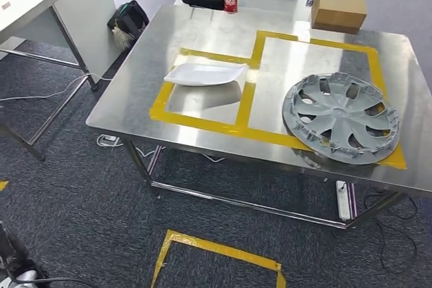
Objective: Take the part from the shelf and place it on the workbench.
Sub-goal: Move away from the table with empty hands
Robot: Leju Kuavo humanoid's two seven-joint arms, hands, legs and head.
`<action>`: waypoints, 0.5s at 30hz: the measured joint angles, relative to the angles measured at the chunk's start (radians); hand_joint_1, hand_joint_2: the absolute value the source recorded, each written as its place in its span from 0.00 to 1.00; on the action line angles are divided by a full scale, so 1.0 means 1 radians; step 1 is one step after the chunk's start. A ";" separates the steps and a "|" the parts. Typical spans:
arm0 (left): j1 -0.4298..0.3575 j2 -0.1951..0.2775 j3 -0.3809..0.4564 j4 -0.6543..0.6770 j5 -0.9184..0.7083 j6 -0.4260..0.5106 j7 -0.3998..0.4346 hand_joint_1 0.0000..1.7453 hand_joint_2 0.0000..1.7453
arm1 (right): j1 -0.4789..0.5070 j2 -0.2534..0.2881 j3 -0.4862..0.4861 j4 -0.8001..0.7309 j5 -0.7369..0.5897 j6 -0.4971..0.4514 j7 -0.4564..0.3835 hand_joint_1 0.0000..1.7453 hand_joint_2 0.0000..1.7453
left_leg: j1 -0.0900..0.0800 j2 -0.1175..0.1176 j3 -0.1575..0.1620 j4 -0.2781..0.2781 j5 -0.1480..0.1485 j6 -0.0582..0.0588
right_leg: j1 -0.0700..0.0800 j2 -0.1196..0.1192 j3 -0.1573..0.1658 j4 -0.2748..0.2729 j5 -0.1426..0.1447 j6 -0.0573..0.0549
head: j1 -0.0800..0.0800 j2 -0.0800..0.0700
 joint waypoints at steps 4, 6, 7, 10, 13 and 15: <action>0.002 0.008 0.023 0.106 -0.020 0.033 0.022 0.00 0.00 | 0.009 0.000 0.000 0.001 0.009 -0.006 0.002 0.00 0.00 | -0.011 -0.043 -0.053 0.001 0.043 0.030 | 0.008 0.089 -0.060 0.204 -0.178 -0.006 | 0.005 0.000; 0.014 0.010 0.031 0.159 -0.029 0.031 0.042 0.00 0.00 | 0.010 0.000 0.000 0.001 0.010 -0.008 0.002 0.00 0.00 | -0.022 -0.067 -0.082 0.002 0.066 0.036 | 0.020 0.100 -0.059 0.277 -0.202 -0.022 | 0.005 0.000; 0.023 0.010 0.034 0.185 -0.034 0.027 0.055 0.00 0.00 | 0.010 0.000 0.000 0.001 0.010 -0.010 0.002 0.00 0.00 | -0.027 -0.079 -0.095 0.002 0.076 0.037 | 0.028 0.104 -0.031 0.258 -0.183 -0.033 | 0.005 0.000; 0.044 0.006 0.039 0.247 -0.043 0.005 0.095 0.00 0.00 | 0.007 -0.001 0.000 0.000 0.011 -0.013 0.001 0.00 0.00 | -0.034 -0.115 -0.122 0.003 0.107 0.035 | 0.048 0.163 0.116 0.058 -0.130 -0.073 | 0.004 0.000; 0.062 0.004 0.041 0.290 -0.060 -0.016 0.140 0.00 0.00 | 0.004 -0.001 0.000 0.000 0.013 -0.016 0.001 0.00 0.00 | -0.030 -0.147 -0.131 -0.005 0.135 0.020 | 0.054 0.191 0.163 -0.034 -0.132 -0.077 | 0.006 0.000; 0.082 0.004 0.041 0.317 -0.082 -0.028 0.175 0.00 0.00 | 0.003 0.000 0.000 0.001 0.014 -0.017 0.003 0.00 0.00 | -0.028 -0.155 -0.137 -0.008 0.141 0.008 | 0.050 0.165 0.153 -0.042 -0.114 -0.082 | 0.008 0.000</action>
